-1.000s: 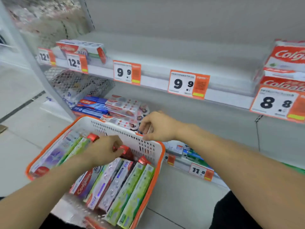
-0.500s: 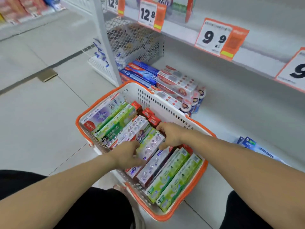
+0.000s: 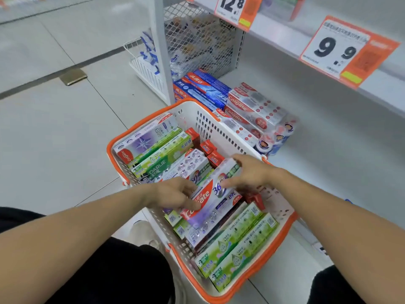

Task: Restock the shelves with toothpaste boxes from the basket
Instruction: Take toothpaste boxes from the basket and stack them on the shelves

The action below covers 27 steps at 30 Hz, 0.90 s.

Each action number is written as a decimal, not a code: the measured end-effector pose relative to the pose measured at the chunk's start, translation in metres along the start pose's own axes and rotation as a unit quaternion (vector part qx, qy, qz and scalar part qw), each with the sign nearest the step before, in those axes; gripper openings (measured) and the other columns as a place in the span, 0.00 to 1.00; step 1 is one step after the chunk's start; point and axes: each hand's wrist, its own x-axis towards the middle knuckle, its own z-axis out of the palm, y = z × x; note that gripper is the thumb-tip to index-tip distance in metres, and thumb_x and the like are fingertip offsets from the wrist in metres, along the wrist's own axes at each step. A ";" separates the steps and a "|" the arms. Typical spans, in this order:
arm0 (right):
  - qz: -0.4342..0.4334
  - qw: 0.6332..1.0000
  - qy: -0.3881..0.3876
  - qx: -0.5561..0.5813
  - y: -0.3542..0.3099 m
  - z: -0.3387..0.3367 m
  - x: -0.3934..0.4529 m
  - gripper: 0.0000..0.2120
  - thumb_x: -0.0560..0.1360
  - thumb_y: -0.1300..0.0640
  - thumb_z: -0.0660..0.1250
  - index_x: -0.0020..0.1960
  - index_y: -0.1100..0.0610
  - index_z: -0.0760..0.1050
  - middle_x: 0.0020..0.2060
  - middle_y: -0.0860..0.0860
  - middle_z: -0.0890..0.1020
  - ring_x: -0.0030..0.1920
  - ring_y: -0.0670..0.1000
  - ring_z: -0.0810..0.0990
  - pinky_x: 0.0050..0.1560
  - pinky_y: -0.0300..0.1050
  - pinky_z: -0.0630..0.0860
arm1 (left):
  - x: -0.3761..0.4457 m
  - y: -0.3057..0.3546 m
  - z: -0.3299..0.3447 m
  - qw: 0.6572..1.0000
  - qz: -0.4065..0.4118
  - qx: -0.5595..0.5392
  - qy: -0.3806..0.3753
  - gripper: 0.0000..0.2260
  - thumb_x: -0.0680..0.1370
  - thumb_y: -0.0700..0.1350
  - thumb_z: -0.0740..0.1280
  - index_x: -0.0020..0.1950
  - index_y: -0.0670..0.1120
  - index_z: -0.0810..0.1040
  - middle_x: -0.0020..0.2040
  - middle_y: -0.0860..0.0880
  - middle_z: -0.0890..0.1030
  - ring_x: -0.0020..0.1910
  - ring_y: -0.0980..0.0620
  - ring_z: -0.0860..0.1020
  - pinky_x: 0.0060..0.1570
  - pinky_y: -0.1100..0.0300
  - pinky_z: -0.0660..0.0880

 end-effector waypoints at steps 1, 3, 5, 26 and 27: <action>0.004 0.999 -0.003 0.048 -0.001 -0.008 -0.003 0.37 0.70 0.56 0.79 0.74 0.58 0.65 0.52 0.45 0.77 0.64 0.53 0.77 0.41 0.30 0.77 | 0.000 0.004 -0.001 0.999 -0.006 -0.035 0.001 0.12 0.76 0.43 0.74 0.58 0.44 0.81 0.49 0.47 0.86 0.45 0.49 0.82 0.44 0.55 0.79; 0.012 0.990 -0.010 0.137 -0.002 -0.020 -0.010 0.37 0.72 0.59 0.77 0.75 0.60 0.63 0.49 0.43 0.76 0.55 0.48 0.81 0.43 0.35 0.81 | 0.002 0.011 -0.002 0.998 -0.001 -0.062 0.024 0.11 0.77 0.42 0.73 0.59 0.44 0.81 0.51 0.45 0.85 0.45 0.51 0.83 0.44 0.58 0.79; 0.026 0.981 -0.013 0.191 0.004 -0.028 -0.011 0.36 0.69 0.56 0.78 0.72 0.58 0.67 0.56 0.47 0.80 0.52 0.49 0.84 0.52 0.46 0.83 | 0.001 0.020 -0.005 0.996 0.017 0.007 0.087 0.10 0.78 0.46 0.72 0.59 0.46 0.81 0.52 0.46 0.85 0.46 0.52 0.83 0.47 0.61 0.79; 0.022 0.990 -0.014 0.142 0.003 -0.022 -0.021 0.18 0.72 0.55 0.77 0.56 0.55 0.73 0.48 0.55 0.87 0.42 0.54 0.87 0.40 0.45 0.82 | 0.000 -0.043 -0.108 0.822 -0.225 0.286 0.439 0.27 0.76 0.60 0.66 0.69 0.45 0.69 0.64 0.40 0.71 0.65 0.39 0.68 0.66 0.44 0.66; 0.023 0.990 -0.016 0.140 0.002 -0.021 -0.021 0.19 0.72 0.54 0.77 0.57 0.55 0.72 0.47 0.55 0.87 0.42 0.54 0.87 0.39 0.44 0.81 | 0.001 -0.045 -0.108 0.822 -0.217 0.277 0.448 0.28 0.76 0.60 0.67 0.69 0.44 0.69 0.63 0.40 0.72 0.65 0.39 0.69 0.66 0.44 0.66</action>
